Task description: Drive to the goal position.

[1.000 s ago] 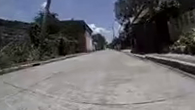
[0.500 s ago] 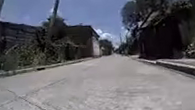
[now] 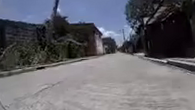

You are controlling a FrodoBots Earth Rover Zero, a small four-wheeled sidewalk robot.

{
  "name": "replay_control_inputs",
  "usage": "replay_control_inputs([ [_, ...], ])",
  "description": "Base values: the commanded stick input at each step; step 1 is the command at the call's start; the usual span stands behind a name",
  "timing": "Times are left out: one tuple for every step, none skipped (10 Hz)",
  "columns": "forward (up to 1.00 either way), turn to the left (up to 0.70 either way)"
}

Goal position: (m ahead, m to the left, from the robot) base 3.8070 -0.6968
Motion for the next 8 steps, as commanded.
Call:
replay_control_inputs([
  [1.0, -0.25],
  [1.0, -0.25],
  [1.0, -0.25],
  [1.0, -0.25],
  [1.0, -0.25],
  [1.0, -0.25],
  [1.0, -0.25],
  [1.0, -0.25],
])
